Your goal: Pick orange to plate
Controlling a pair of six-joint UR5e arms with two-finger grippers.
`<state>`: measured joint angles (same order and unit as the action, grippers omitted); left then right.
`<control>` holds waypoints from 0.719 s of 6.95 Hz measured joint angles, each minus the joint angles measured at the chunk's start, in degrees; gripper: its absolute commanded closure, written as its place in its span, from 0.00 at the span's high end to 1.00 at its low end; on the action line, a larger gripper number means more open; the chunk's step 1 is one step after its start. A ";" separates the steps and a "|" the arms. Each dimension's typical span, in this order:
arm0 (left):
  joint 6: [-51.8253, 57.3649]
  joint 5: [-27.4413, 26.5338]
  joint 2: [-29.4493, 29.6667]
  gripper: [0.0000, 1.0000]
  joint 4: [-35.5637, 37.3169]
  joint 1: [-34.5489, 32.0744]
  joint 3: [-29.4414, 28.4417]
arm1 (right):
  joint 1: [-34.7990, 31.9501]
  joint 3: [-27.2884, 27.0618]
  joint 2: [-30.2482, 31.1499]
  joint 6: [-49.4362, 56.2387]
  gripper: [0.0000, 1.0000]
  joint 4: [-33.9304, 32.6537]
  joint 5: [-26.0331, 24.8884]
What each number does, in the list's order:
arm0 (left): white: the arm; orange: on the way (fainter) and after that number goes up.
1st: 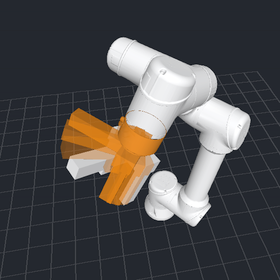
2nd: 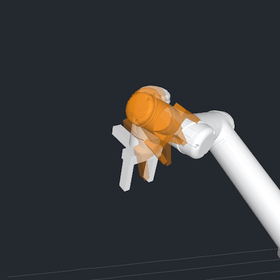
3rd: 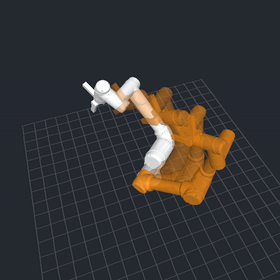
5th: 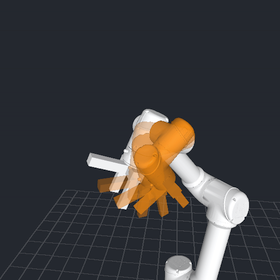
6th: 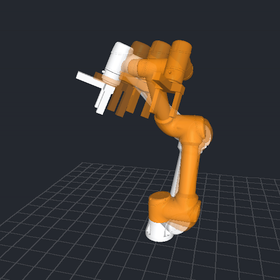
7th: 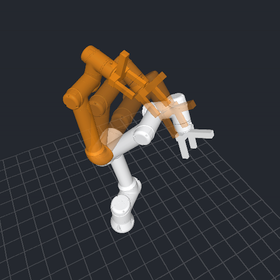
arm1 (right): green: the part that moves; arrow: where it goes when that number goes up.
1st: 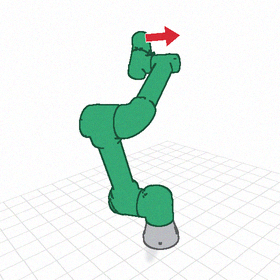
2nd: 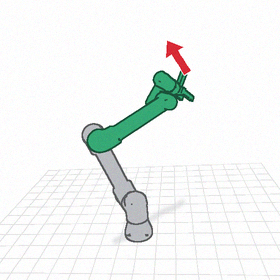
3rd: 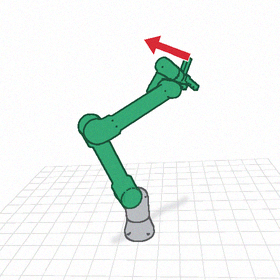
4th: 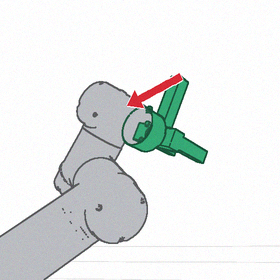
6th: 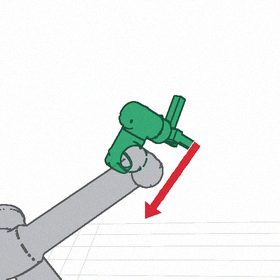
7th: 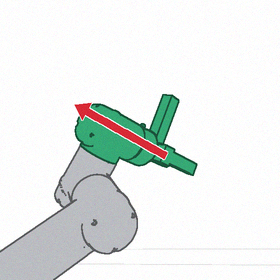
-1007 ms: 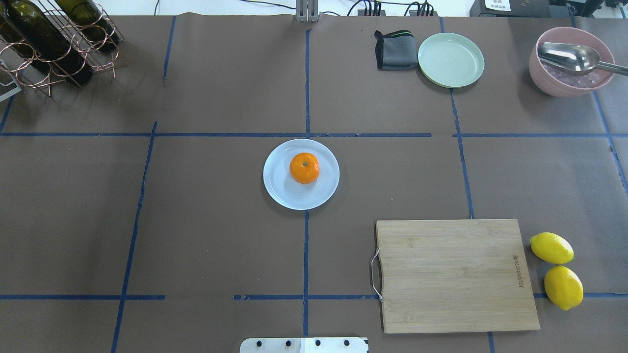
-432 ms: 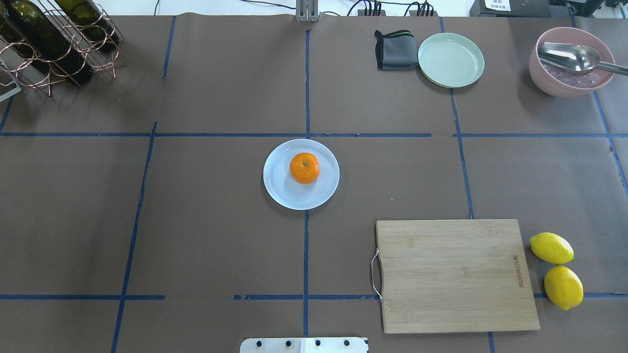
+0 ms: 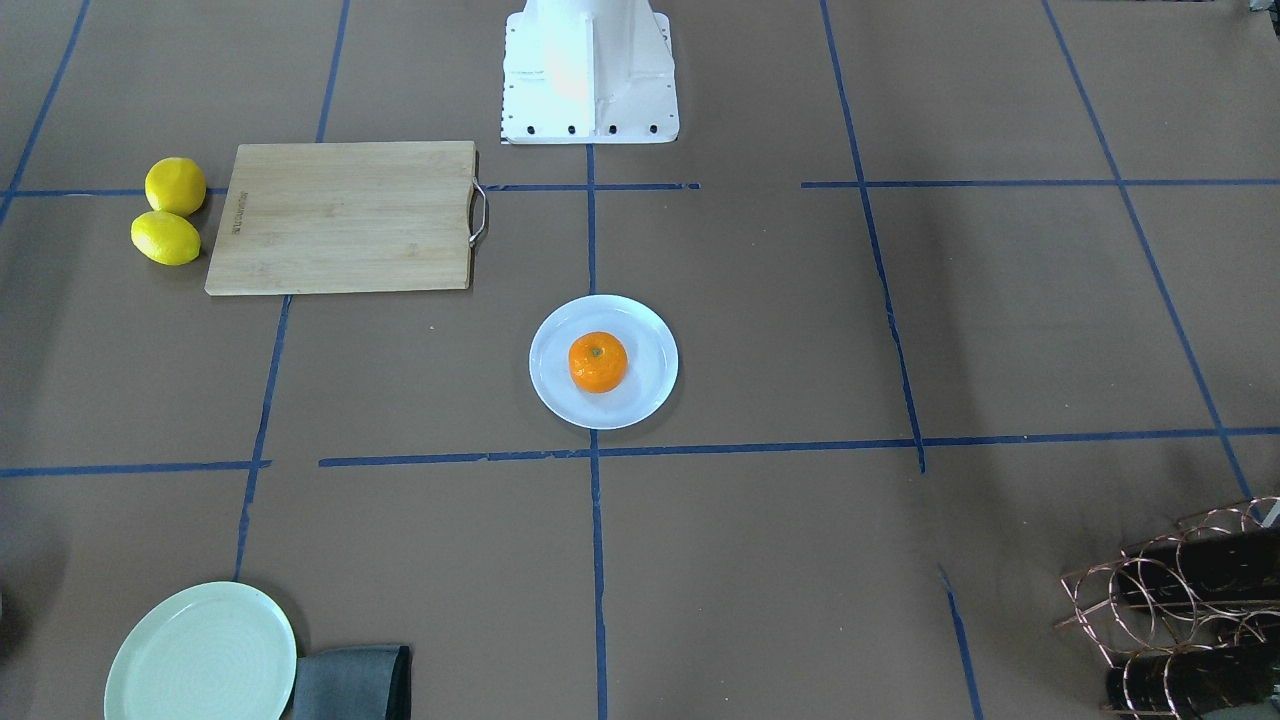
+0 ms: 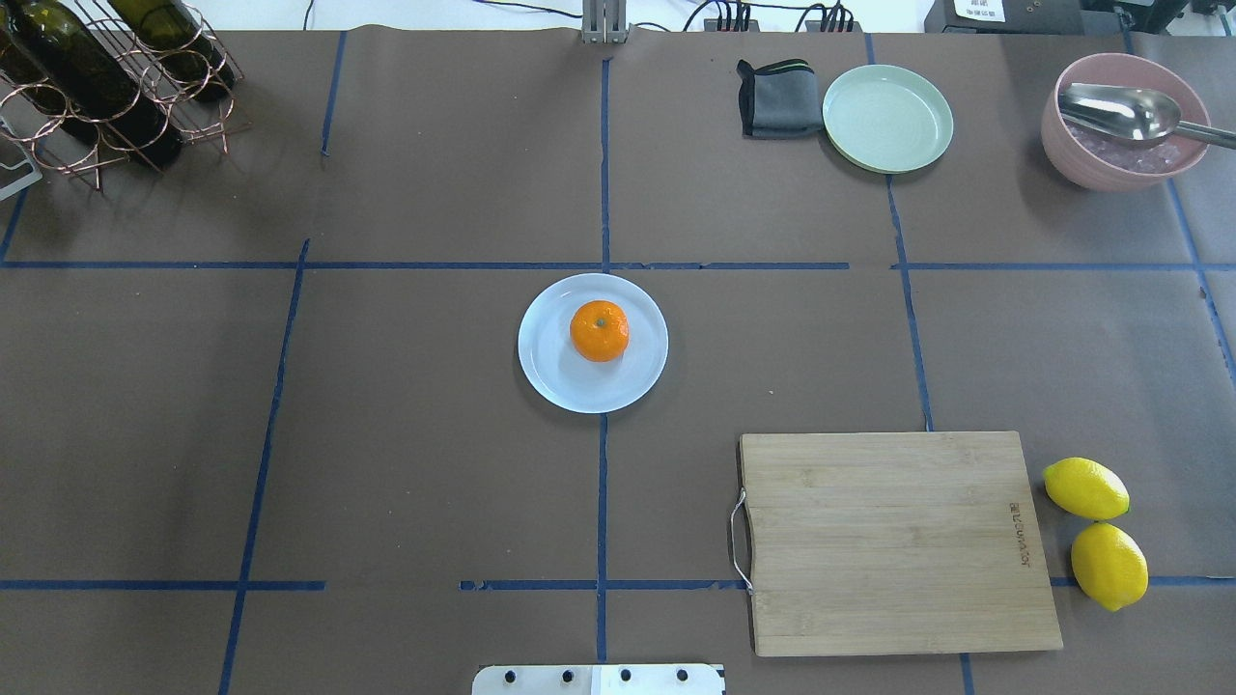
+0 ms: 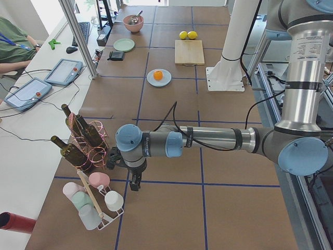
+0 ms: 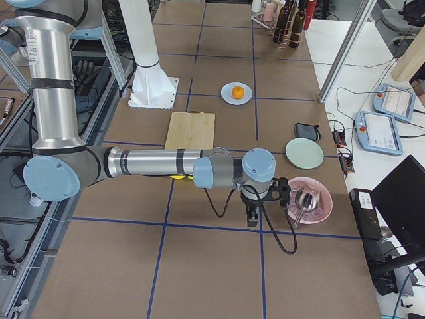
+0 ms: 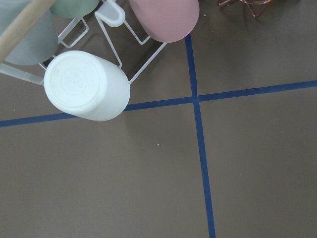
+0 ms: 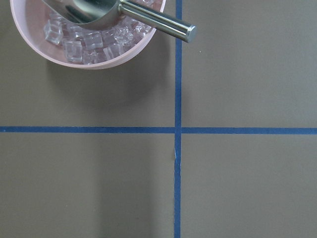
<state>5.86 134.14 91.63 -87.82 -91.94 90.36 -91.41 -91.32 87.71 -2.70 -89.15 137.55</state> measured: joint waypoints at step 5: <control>-2.25 0.15 -0.04 1.00 -0.27 0.01 -0.01 | 0.00 0.03 0.00 -0.03 1.00 0.03 -0.06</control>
<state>3.61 134.30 91.59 -88.09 -91.93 90.35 -91.41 -91.29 87.72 -2.72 -89.12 137.49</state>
